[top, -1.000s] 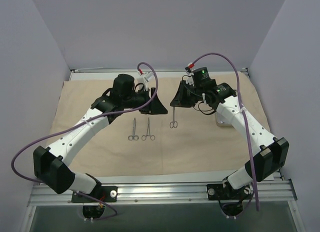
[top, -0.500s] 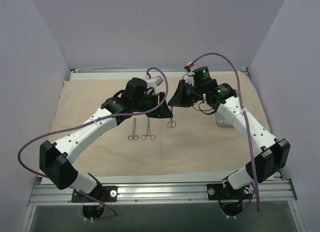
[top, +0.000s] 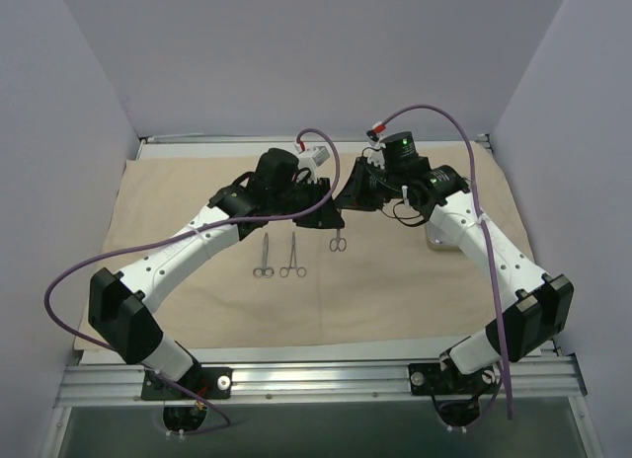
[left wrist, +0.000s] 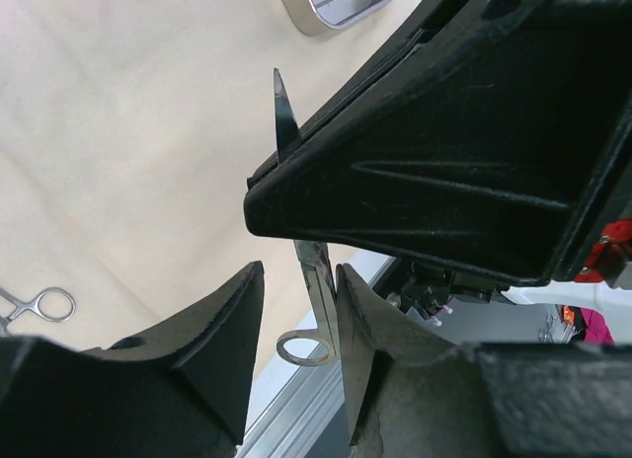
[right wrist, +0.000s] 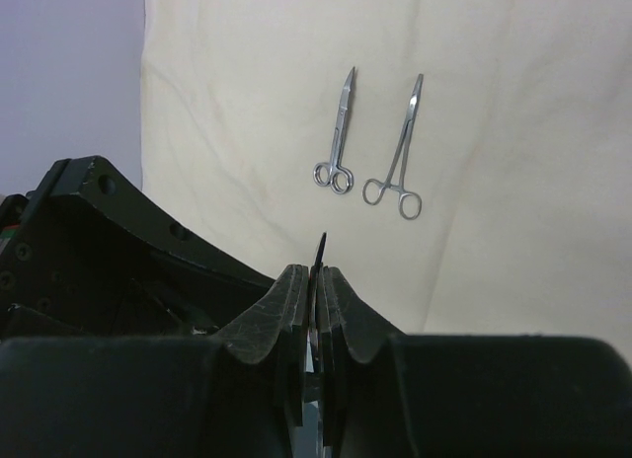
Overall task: Open and lay out the surgical kit
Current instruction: Place the medical item in the surgical kit.
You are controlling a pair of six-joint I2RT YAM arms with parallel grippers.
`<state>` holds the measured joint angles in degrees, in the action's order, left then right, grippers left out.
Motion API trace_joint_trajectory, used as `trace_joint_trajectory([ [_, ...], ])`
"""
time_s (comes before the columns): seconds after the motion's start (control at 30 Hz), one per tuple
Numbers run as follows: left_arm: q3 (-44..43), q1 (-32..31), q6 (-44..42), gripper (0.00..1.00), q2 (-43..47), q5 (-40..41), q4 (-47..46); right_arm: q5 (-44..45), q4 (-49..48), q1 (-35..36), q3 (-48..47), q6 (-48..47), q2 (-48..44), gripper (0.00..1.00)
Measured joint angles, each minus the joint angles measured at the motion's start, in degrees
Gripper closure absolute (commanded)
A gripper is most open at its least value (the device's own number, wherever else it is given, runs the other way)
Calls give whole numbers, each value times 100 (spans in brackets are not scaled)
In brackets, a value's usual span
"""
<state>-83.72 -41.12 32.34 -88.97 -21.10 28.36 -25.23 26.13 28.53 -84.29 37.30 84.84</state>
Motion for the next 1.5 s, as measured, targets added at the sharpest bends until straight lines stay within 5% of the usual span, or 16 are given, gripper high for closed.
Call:
trace_joint_trajectory([
  [0.17,-33,-2,0,66,-22,-44,-2,26,-15,0,0,20,0,100],
  [0.43,-101,7,31,98,-129,-170,-11,125,-37,-2,4,22,0,100],
  [0.5,-109,7,15,98,-151,-186,-7,140,-26,-2,17,20,0,98],
  [0.6,-184,17,-37,98,-186,-122,116,181,39,-13,0,35,0,42],
  [0.63,-192,22,-72,98,-195,-70,199,227,114,-35,-33,42,0,1],
  [1.13,-146,970,-761,98,-319,1294,2149,1427,1541,-1517,-415,-876,-48,0],
  [1.5,-70,1342,-1054,98,-1504,1926,2680,1246,1620,-1580,240,-999,-389,0],
])
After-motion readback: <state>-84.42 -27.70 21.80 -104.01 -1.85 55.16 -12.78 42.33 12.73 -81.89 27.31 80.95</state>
